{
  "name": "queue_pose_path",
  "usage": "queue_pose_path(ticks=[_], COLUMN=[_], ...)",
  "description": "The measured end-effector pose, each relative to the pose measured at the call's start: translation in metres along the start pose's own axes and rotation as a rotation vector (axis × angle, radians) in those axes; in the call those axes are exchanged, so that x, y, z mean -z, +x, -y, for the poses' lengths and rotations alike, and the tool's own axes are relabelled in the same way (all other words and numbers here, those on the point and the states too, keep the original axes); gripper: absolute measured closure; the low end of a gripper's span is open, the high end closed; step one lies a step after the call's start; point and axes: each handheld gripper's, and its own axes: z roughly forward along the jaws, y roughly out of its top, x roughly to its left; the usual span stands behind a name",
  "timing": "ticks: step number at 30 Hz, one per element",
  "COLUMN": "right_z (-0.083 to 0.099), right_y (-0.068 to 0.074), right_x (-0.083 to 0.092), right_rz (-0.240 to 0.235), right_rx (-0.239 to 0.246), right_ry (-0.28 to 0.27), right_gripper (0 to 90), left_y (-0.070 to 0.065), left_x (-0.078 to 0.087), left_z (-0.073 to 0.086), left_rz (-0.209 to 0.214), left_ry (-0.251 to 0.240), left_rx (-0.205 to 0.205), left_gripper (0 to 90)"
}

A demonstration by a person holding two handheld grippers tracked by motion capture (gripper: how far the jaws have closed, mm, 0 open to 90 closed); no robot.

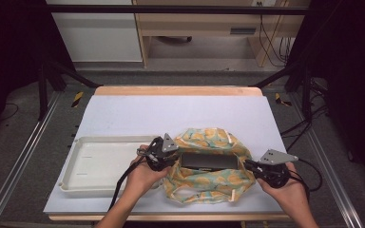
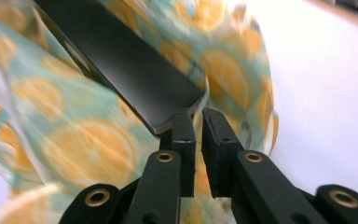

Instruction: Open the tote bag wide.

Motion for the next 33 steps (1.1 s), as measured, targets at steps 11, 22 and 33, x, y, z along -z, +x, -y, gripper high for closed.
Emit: queue_pose_path(ticks=[11,22,33], right_z=[-0.053,-0.077,-0.087], right_y=[0.002,0.008,0.014], right_x=[-0.018,-0.051,-0.071], right_rz=[-0.114,-0.233,-0.274], right_rx=[0.172,0.297,0.374], right_ry=[0.113,0.231,0.28], right_gripper=[61.1,38.4,38.7], left_y=[0.006,0.012,0.016], left_x=[0.027,0.05,0.064], left_z=[-0.004,0.011,0.026], left_rz=[0.04,0.093,0.1], left_ry=[-0.03,-0.003,0.01], left_rx=[0.003,-0.022,-0.01], left_gripper=[42.0,19.0,14.6])
